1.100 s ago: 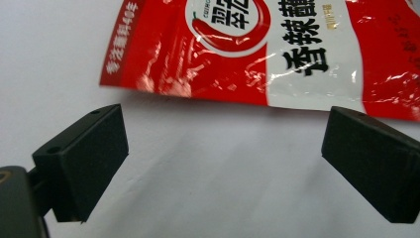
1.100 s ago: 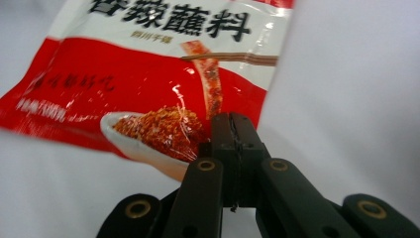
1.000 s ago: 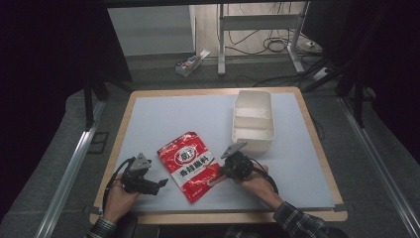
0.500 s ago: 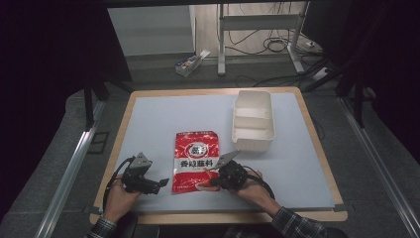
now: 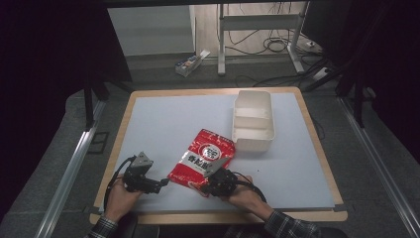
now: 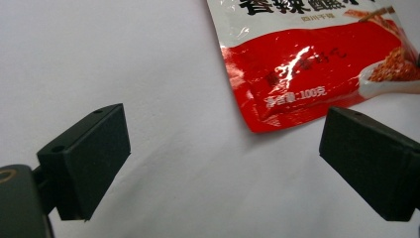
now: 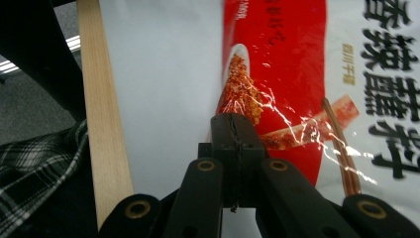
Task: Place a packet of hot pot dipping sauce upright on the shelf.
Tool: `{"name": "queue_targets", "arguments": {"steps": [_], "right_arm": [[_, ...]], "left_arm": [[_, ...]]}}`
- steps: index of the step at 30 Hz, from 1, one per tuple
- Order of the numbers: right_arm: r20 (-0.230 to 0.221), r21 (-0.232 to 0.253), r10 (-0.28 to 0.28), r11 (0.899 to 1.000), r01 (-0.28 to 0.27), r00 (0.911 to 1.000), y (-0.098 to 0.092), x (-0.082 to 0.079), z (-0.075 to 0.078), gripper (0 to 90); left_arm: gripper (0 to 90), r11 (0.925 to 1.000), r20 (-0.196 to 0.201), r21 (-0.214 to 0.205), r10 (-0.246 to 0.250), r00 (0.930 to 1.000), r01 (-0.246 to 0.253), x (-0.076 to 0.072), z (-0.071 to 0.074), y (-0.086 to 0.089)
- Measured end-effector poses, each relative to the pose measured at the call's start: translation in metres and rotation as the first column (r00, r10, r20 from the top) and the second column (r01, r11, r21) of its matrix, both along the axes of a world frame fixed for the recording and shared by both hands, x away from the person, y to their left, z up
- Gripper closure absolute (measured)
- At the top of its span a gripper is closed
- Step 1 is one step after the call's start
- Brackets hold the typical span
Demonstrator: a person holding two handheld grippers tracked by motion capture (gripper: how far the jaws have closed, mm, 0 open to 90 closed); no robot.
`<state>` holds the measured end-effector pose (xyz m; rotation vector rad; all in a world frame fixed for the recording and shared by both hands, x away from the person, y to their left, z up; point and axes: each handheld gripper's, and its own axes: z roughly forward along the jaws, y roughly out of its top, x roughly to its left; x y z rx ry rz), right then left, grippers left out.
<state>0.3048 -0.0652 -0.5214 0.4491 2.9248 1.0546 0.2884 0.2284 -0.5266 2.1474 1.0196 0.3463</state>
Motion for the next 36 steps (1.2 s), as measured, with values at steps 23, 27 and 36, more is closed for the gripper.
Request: {"name": "queue_targets", "arguments": {"steps": [23, 27, 36], "right_arm": [[0.106, -0.004, -0.130, 0.991, 0.131, 0.9858, -0.045, 0.006, 0.014, 55.7], [0.124, -0.010, -0.176, 0.984, 0.179, 0.9766, -0.064, 0.009, 0.016, 49.3], [0.117, 0.010, -0.273, 0.962, 0.274, 0.9548, -0.102, 0.017, 0.021, 40.1]], "left_arm": [[76.2, 0.9989, -0.051, -0.040, -0.024, 0.9984, 0.022, 0.056, 0.001, -0.024], [80.7, 1.0000, -0.052, 0.003, -0.008, 0.9986, 0.009, 0.081, -0.003, -0.041], [87.1, 0.9990, -0.102, -0.024, -0.040, 0.9939, 0.038, 0.100, -0.010, -0.056]]}}
